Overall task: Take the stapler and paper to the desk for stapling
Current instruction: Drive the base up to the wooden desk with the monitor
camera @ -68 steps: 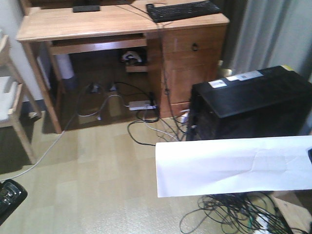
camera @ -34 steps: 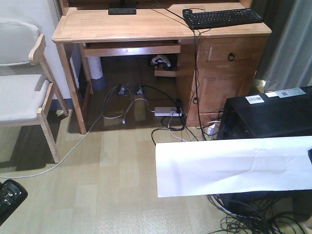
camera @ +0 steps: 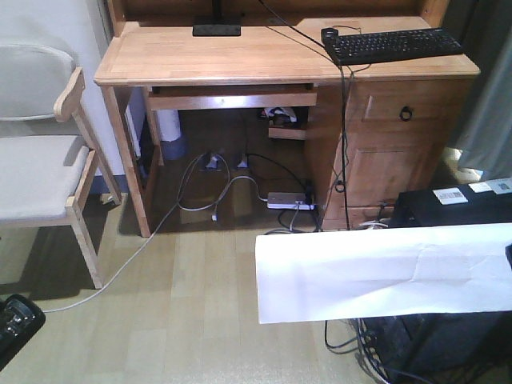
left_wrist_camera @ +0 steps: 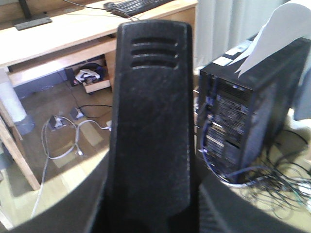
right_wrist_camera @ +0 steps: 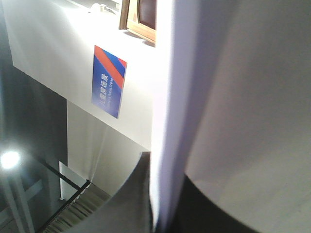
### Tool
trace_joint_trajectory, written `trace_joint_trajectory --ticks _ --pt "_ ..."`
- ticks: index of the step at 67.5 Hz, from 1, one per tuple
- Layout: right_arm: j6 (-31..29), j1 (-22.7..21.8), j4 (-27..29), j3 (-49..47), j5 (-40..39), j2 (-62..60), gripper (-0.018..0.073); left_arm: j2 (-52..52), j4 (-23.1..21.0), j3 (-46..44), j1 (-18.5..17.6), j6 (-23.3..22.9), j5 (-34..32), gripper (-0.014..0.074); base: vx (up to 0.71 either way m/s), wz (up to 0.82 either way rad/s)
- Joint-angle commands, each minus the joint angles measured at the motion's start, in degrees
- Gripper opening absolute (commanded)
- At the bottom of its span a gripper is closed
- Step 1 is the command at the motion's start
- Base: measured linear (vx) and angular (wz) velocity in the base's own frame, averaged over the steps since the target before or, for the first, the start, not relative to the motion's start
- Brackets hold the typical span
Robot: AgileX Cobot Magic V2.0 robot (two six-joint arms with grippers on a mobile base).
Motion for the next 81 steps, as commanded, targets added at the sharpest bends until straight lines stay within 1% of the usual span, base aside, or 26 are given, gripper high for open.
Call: trace_joint_trajectory --ticks 1,81 --pt "-0.74 -0.01 0.95 -1.09 -3.62 0.41 -0.0008 0.80 -1.20 -1.77 -0.30 -0.24 -6.91 -0.0007 0.25 0.07" --pt "-0.74 -0.01 0.95 -1.09 -3.62 0.41 -0.0008 0.80 -1.20 -1.77 -0.30 -0.24 -6.91 -0.0007 0.24 0.05"
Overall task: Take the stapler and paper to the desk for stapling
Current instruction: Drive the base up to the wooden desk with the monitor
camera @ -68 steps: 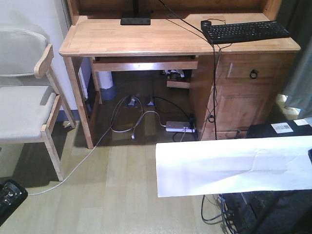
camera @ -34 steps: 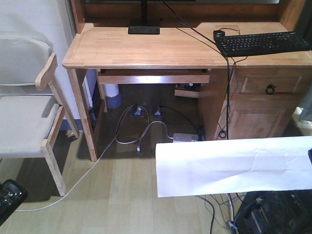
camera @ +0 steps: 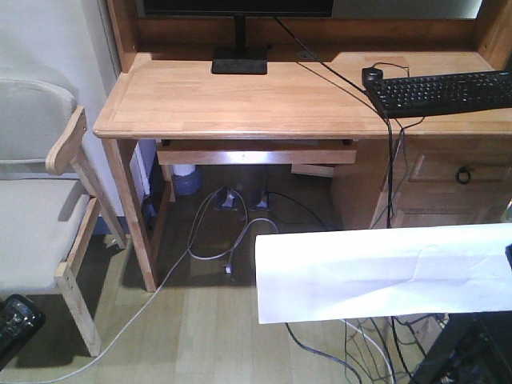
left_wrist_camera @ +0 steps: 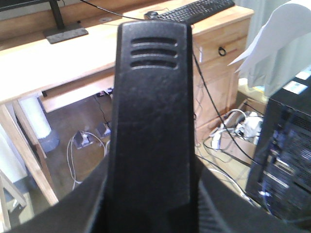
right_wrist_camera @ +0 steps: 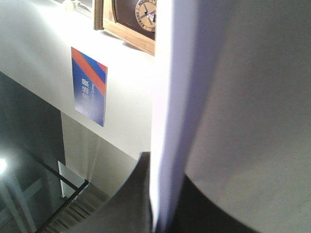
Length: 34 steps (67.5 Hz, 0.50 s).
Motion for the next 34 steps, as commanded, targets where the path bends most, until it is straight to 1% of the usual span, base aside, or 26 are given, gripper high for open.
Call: trace_joint_trajectory --ticks 1,34 --pt "-0.74 -0.01 0.95 -1.09 -3.62 0.41 -0.0008 0.80 -1.20 -1.77 -0.30 -0.24 -6.91 -0.0007 0.25 -0.01" --pt "-0.74 -0.01 0.95 -1.09 -3.62 0.41 -0.0008 0.80 -1.20 -1.77 -0.30 -0.24 -6.91 -0.0007 0.23 -0.03"
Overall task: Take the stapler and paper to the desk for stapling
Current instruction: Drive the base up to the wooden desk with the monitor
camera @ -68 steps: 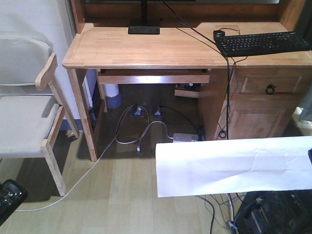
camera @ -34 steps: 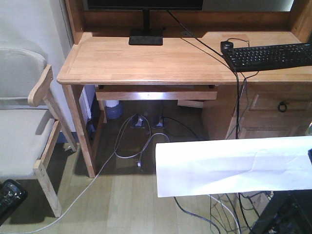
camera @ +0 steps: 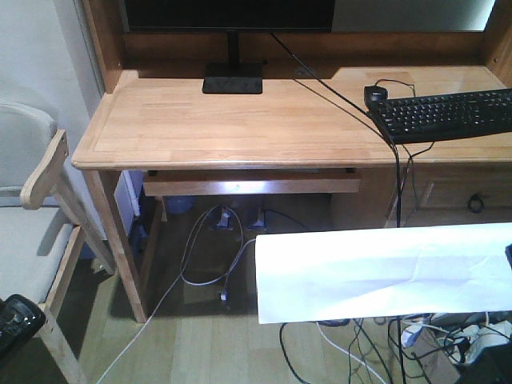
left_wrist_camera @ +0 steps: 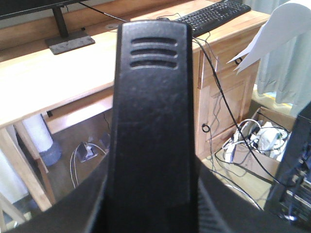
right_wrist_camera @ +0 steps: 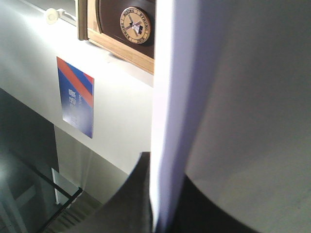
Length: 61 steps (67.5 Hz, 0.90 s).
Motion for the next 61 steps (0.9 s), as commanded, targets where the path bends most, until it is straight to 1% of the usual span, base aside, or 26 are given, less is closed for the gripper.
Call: trace_joint_trajectory --ticks 1,61 --pt "-0.74 -0.01 0.95 -1.09 -3.62 0.41 -0.0008 0.80 -1.20 -1.77 -0.30 -0.24 -6.91 -0.0007 0.21 -0.03" --pt "-0.74 -0.01 0.95 -1.09 -3.62 0.41 -0.0008 0.80 -1.20 -1.77 -0.30 -0.24 -6.91 -0.0007 0.18 0.02"
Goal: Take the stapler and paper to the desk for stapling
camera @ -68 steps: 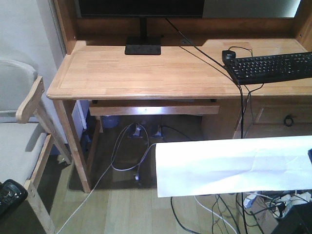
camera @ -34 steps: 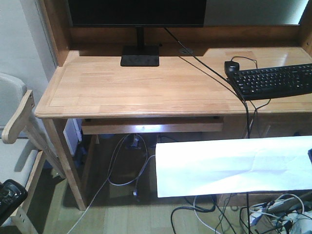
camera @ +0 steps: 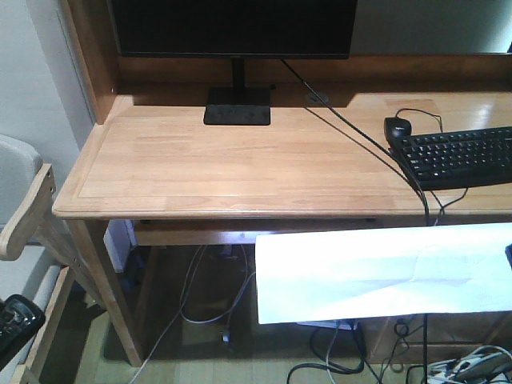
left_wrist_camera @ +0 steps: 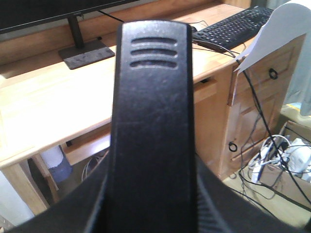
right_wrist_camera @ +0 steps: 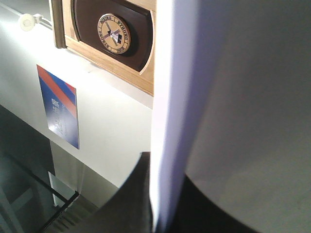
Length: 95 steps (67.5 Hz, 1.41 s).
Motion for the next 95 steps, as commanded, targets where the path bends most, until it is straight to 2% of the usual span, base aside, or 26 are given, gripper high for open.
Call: trace_joint_trajectory --ticks 1,95 --pt "-0.74 -0.01 0.95 -1.09 -3.62 0.41 -0.0008 0.80 -1.20 -1.77 -0.30 -0.24 -6.91 -0.0007 0.14 0.05" --pt "-0.74 -0.01 0.95 -1.09 -3.62 0.41 -0.0008 0.80 -1.20 -1.77 -0.30 -0.24 -6.91 -0.0007 0.10 -0.02"
